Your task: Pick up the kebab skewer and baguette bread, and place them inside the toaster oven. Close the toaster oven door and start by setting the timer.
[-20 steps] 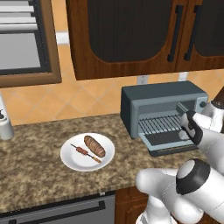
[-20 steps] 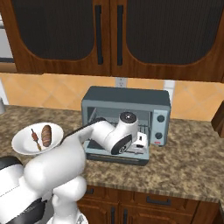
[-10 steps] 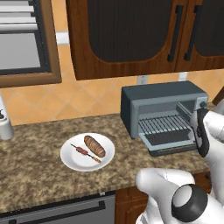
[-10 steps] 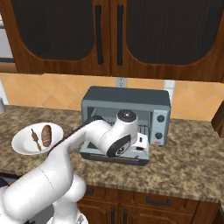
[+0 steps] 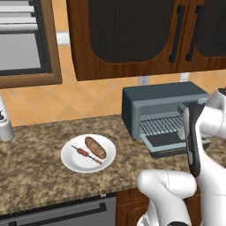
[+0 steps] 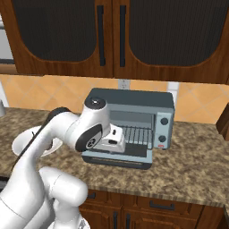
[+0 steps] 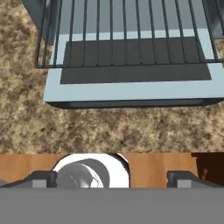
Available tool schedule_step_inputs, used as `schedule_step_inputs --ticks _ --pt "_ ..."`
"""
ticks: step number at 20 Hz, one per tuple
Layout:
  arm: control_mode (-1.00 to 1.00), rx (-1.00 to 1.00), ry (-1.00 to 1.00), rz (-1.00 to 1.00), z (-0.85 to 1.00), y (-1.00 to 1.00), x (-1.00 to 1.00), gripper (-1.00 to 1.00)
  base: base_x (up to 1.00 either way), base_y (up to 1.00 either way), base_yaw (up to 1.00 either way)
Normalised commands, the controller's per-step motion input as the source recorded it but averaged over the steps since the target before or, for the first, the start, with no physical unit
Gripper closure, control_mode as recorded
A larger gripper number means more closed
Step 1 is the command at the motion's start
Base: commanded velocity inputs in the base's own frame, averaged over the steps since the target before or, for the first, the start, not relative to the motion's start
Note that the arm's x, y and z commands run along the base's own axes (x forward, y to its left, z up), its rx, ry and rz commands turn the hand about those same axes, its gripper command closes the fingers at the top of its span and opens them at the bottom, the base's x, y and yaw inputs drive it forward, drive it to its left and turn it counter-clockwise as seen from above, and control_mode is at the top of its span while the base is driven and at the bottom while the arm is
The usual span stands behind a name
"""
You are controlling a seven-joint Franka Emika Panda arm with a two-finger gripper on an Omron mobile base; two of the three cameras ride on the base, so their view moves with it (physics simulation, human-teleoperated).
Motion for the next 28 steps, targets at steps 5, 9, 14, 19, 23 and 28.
schedule_step_inputs --ticks 5,9,14,19,23,28 --pt "-1.0 0.01 0.0 0.0 0.24 1.0 -0.4 -1.0 0.0 0.0 0.0" --pt "-1.0 0.0 -0.03 0.0 0.19 0.91 -0.34 -1.0 0.0 0.0 0.0" --pt "-1.0 0.0 -0.01 0.0 0.16 0.96 0.03 -1.0 0.0 0.0 0.0" --pt "-1.0 0.0 0.02 0.0 0.0 0.67 0.33 -1.0 0.0 0.0 0.0" --pt "-1.0 0.0 0.05 0.04 -0.1 0.43 0.27 -1.0 0.0 0.0 0.0" --pt "-1.0 -0.01 0.14 0.22 -0.08 0.74 0.5 -1.0 0.0 0.0 0.0"
